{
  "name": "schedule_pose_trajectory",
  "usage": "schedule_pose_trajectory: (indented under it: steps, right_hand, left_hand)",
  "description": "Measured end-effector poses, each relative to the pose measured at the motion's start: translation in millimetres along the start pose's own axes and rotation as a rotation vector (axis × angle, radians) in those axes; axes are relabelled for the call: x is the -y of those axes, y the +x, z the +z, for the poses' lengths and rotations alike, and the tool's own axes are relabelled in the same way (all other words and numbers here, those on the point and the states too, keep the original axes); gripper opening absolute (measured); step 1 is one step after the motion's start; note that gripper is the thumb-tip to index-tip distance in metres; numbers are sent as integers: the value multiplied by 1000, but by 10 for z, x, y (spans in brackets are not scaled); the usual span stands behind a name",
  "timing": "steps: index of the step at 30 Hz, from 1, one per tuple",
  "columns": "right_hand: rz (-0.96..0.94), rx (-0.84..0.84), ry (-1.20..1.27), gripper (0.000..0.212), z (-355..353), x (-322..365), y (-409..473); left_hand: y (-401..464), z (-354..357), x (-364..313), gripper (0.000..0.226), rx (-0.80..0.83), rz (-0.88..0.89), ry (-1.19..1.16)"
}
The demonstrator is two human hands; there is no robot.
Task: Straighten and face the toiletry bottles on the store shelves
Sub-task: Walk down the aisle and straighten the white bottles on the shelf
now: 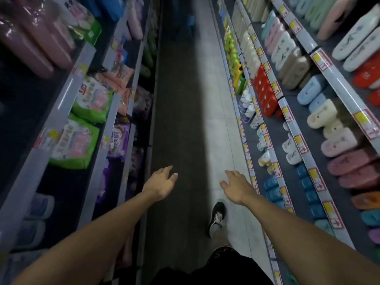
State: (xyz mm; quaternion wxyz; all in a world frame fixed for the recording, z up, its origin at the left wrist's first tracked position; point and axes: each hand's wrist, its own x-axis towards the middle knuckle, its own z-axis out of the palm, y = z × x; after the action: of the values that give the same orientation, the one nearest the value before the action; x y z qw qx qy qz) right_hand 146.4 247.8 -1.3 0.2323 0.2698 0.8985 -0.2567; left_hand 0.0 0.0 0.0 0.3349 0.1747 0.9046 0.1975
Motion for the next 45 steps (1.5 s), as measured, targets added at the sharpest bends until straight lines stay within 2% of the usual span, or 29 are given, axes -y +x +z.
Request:
schedule_pose_trajectory:
  steps: [9,18,28,39,45]
  right_hand:
    - [-87,62,-77,66,-1134,-313,1467]
    - [-158,90,-146,66,-2024,-288,2684]
    - [-149,86,-163,65,-2686,162,4093]
    - [-85,46,-157,64,-3689,1235,5772]
    - [-60,28,-152,64,-4192,1551,6529]
  left_hand:
    - [1295,-439,-991,64,-25,-104,7]
    - [2388,-959,-1724,66,-67,-99,-24]
    - [3853,-1744,-1773,67,-64,-111,-27]
    - [5794,-3331,-1744,68,-31,-107,3]
    - [6722,-4027,-1931,67,-37,-70,32]
